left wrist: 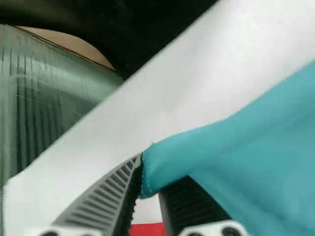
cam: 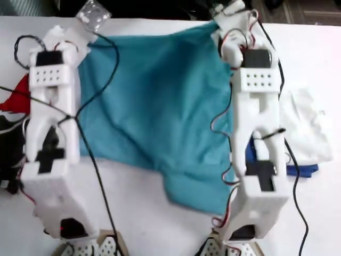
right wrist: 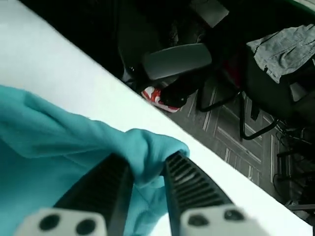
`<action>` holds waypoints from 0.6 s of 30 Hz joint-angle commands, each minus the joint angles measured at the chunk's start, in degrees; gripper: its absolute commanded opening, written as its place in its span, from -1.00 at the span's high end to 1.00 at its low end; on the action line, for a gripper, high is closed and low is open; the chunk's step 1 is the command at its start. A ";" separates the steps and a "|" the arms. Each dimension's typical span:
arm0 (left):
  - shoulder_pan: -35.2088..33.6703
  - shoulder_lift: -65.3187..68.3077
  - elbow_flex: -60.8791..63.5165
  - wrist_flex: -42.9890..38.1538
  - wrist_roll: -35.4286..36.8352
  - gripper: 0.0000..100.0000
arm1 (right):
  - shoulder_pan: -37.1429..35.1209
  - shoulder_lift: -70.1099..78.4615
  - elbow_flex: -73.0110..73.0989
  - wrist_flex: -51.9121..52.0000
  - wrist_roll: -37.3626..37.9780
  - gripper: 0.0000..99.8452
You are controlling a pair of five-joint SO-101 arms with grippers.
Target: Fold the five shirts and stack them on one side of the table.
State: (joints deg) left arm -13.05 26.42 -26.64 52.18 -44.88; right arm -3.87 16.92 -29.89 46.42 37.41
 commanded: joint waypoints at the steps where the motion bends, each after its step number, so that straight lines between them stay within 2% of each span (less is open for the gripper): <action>1: 1.27 3.56 -10.99 7.30 -0.18 0.95 | 1.01 1.10 -7.47 -0.40 -2.02 0.97; 5: 1.89 8.04 -18.55 14.42 -0.18 0.95 | 1.89 1.63 -10.11 4.44 -2.20 0.97; 11: 1.80 12.44 -25.14 18.29 -0.18 0.95 | 3.03 1.54 -10.37 9.45 -2.20 0.97; 18: 1.54 12.88 -28.66 28.13 -0.26 0.95 | -0.04 1.54 -10.29 27.74 -1.93 0.97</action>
State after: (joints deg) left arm -11.56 40.31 -51.96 76.35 -44.88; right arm -3.08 19.38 -37.19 66.99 35.74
